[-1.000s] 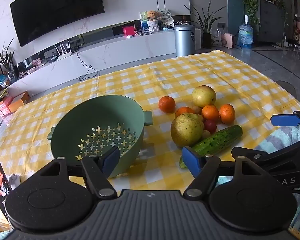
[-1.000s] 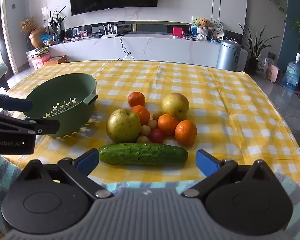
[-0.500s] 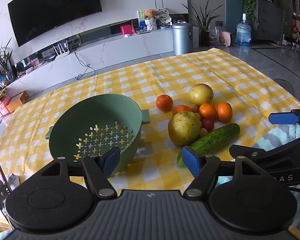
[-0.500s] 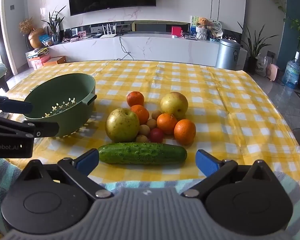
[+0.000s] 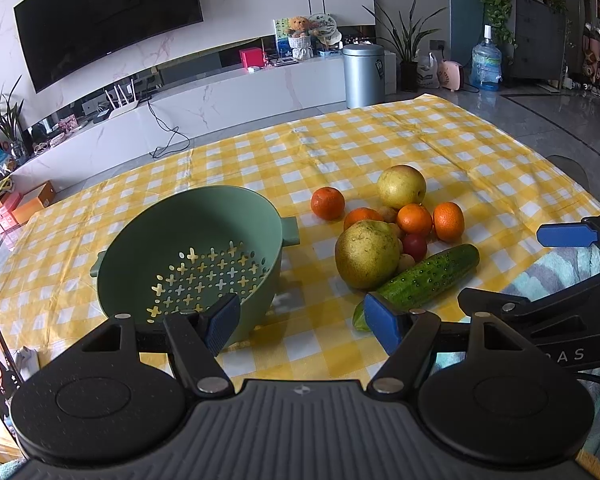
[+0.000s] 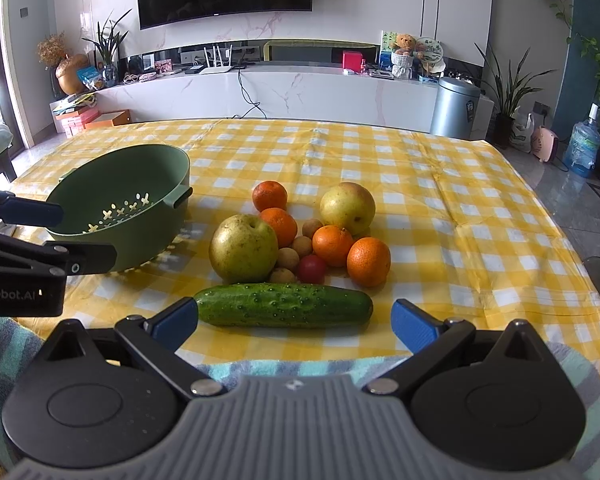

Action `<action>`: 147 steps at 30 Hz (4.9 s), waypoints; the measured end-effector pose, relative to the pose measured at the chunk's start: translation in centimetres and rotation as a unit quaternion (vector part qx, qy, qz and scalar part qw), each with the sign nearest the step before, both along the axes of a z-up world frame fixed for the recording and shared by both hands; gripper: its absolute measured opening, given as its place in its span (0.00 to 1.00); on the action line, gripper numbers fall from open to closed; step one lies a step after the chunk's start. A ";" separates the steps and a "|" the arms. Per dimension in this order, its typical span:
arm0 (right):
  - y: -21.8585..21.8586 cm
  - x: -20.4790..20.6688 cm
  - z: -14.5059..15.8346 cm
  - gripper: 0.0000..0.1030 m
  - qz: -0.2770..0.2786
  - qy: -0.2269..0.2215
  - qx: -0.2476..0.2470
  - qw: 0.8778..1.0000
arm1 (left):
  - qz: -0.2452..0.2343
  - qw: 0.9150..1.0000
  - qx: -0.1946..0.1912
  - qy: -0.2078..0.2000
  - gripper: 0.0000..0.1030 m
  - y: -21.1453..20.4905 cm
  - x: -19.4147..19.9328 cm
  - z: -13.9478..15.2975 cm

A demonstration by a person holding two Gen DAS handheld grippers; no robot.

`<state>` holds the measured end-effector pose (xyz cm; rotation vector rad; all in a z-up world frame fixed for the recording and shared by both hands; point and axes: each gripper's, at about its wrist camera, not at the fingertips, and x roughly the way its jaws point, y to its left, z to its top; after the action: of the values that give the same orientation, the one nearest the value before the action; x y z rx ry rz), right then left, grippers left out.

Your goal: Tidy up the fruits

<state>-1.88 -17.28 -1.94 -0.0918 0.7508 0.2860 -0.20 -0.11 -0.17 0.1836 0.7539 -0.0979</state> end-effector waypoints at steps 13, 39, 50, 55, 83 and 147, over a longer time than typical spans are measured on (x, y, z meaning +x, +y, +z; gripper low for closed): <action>0.2 -0.1 0.0 0.96 -0.003 0.004 -0.002 1.000 | -0.002 1.000 0.002 0.002 0.81 -0.2 -0.1 -0.3; 0.2 0.3 -0.4 0.96 -0.011 0.021 -0.004 1.000 | -0.005 1.000 0.003 0.011 0.80 -0.9 0.0 -0.4; 0.0 0.4 -0.6 0.96 -0.013 0.024 -0.002 1.000 | -0.006 1.000 0.003 0.013 0.80 -1.0 -0.1 -0.4; -0.1 0.4 -0.6 0.96 -0.014 0.027 0.000 1.000 | -0.007 1.000 0.001 0.015 0.80 -1.1 -0.2 -0.4; -3.7 7.3 0.8 0.96 -0.051 0.014 0.045 0.998 | -0.040 0.994 -0.088 0.046 0.73 -3.5 5.6 -2.2; -2.7 20.5 -7.4 0.57 -0.096 0.094 0.137 0.981 | 0.187 0.959 -0.200 0.068 0.72 -2.0 13.3 -9.2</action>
<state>18.63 -19.98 -9.38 0.2700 0.8932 0.2127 13.14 -2.14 -9.37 -0.3564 0.8770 0.0994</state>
